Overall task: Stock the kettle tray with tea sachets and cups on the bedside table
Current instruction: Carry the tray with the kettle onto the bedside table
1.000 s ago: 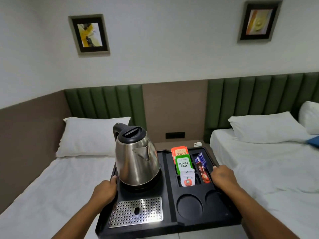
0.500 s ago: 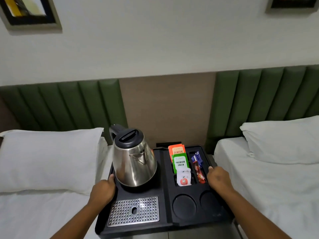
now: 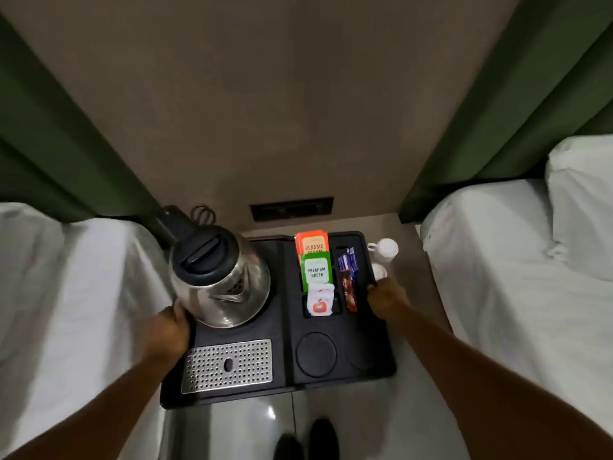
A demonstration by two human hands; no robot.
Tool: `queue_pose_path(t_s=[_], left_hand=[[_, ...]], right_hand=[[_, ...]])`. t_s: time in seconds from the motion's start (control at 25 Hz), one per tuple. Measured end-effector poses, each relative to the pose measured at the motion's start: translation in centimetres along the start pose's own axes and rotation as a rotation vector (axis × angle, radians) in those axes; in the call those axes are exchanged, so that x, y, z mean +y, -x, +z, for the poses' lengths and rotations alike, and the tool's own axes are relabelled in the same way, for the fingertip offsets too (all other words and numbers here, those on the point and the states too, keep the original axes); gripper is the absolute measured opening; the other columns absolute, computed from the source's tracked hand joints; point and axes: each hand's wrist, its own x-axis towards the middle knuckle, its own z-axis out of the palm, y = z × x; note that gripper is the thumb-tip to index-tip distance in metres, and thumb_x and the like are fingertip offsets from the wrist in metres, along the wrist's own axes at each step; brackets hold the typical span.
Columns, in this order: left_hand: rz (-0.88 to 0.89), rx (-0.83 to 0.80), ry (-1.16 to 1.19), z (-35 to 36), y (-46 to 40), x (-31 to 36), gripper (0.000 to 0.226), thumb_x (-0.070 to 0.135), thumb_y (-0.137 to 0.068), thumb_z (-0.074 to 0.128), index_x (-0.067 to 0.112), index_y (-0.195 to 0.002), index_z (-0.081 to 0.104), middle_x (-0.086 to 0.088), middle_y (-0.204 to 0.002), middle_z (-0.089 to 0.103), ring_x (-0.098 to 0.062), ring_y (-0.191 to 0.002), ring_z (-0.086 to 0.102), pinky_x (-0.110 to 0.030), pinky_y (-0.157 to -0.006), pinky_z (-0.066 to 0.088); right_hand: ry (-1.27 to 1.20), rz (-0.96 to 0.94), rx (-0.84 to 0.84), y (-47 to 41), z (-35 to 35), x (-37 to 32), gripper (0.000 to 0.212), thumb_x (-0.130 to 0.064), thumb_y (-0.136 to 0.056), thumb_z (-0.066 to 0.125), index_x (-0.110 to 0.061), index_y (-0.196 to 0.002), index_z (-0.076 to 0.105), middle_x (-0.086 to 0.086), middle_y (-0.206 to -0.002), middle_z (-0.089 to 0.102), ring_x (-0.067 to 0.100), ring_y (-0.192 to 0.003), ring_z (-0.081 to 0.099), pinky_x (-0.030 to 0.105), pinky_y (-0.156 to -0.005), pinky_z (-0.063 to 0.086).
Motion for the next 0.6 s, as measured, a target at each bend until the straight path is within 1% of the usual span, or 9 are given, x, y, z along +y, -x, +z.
queue_pose_path(t_s=[0.04, 0.08, 0.16, 0.24, 0.32, 0.4, 0.48, 0.52, 0.6], left_hand=[[0.015, -0.004, -0.02, 3.3, -2.5, -0.6, 0.055, 0.019, -0.093, 0.029, -0.018, -0.067, 0.059, -0.042, -0.065, 0.062, -0.055, -0.06, 0.062, -0.054, -0.062, 0.05], [0.003, 0.01, -0.025, 5.6, -4.3, -1.0, 0.053, 0.017, -0.097, 0.03, -0.019, -0.071, 0.06, -0.043, -0.07, 0.063, -0.056, -0.065, 0.062, -0.055, -0.066, 0.05], [-0.034, 0.018, -0.032, 9.9, -7.6, -1.5, 0.048, 0.013, -0.101, 0.032, -0.018, -0.077, 0.06, -0.043, -0.079, 0.064, -0.056, -0.073, 0.062, -0.055, -0.072, 0.049], [-0.006, 0.03, -0.02, 13.7, -10.1, -2.2, 0.044, 0.01, -0.102, 0.036, -0.017, -0.076, 0.059, -0.043, -0.08, 0.063, -0.055, -0.075, 0.062, -0.053, -0.072, 0.048], [-0.004, 0.059, -0.018, 16.0, -12.2, -2.7, 0.041, 0.01, -0.102, 0.039, -0.016, -0.081, 0.061, -0.042, -0.085, 0.064, -0.055, -0.081, 0.061, -0.053, -0.074, 0.047], [-0.002, 0.078, 0.002, 18.0, -13.6, -2.8, 0.042, 0.013, -0.102, 0.037, -0.015, -0.082, 0.061, -0.041, -0.087, 0.064, -0.054, -0.083, 0.061, -0.052, -0.076, 0.047], [-0.004, 0.1, 0.019, 19.4, -14.3, -2.6, 0.043, 0.015, -0.103, 0.034, -0.013, -0.083, 0.059, -0.041, -0.087, 0.063, -0.053, -0.082, 0.061, -0.051, -0.076, 0.046], [-0.001, 0.103, 0.025, 19.8, -14.6, -2.6, 0.043, 0.016, -0.103, 0.033, -0.012, -0.084, 0.058, -0.04, -0.087, 0.063, -0.053, -0.082, 0.061, -0.051, -0.075, 0.046], [-0.015, 0.115, 0.042, 20.0, -15.2, -2.8, 0.042, 0.018, -0.103, 0.032, -0.01, -0.085, 0.057, -0.038, -0.087, 0.063, -0.052, -0.081, 0.061, -0.05, -0.074, 0.047]], right_hand=[[0.034, 0.003, -0.004, -3.3, 1.8, 0.3, 0.033, -0.028, -0.09, 0.051, -0.003, -0.109, 0.061, 0.02, -0.111, 0.064, 0.038, -0.104, 0.06, 0.037, -0.085, 0.049], [0.064, 0.001, -0.026, -5.7, 3.4, 0.4, 0.031, -0.026, -0.09, 0.049, -0.004, -0.109, 0.061, 0.018, -0.109, 0.064, 0.036, -0.103, 0.06, 0.035, -0.079, 0.048], [0.106, 0.005, -0.069, -10.1, 6.5, 0.6, 0.028, -0.02, -0.09, 0.047, -0.004, -0.107, 0.063, 0.016, -0.106, 0.064, 0.034, -0.102, 0.059, 0.028, -0.069, 0.038], [0.113, -0.02, -0.059, -14.6, 9.8, 1.1, 0.028, -0.016, -0.09, 0.047, -0.001, -0.105, 0.064, 0.019, -0.107, 0.065, 0.035, -0.101, 0.059, 0.029, -0.069, 0.037], [0.146, -0.042, -0.037, -17.3, 12.1, 1.2, 0.026, -0.015, -0.09, 0.049, 0.001, -0.103, 0.065, 0.022, -0.107, 0.065, 0.036, -0.1, 0.059, 0.032, -0.072, 0.04], [0.196, -0.056, 0.049, -19.1, 13.3, 1.4, 0.022, -0.015, -0.088, 0.055, 0.0, -0.101, 0.063, 0.022, -0.107, 0.064, 0.036, -0.099, 0.06, 0.034, -0.074, 0.044], [0.242, -0.083, 0.129, -20.3, 13.7, 1.2, 0.012, -0.015, -0.085, 0.06, -0.004, -0.089, 0.059, 0.02, -0.1, 0.065, 0.033, -0.089, 0.062, 0.033, -0.069, 0.046], [0.249, -0.091, 0.149, -20.7, 13.8, 1.0, 0.011, -0.016, -0.084, 0.061, -0.005, -0.084, 0.058, 0.019, -0.095, 0.066, 0.033, -0.086, 0.063, 0.032, -0.065, 0.045], [0.221, -0.1, 0.16, -21.4, 13.9, 0.7, 0.013, -0.016, -0.083, 0.062, -0.002, -0.082, 0.061, 0.019, -0.089, 0.067, 0.035, -0.086, 0.065, 0.03, -0.062, 0.045]])
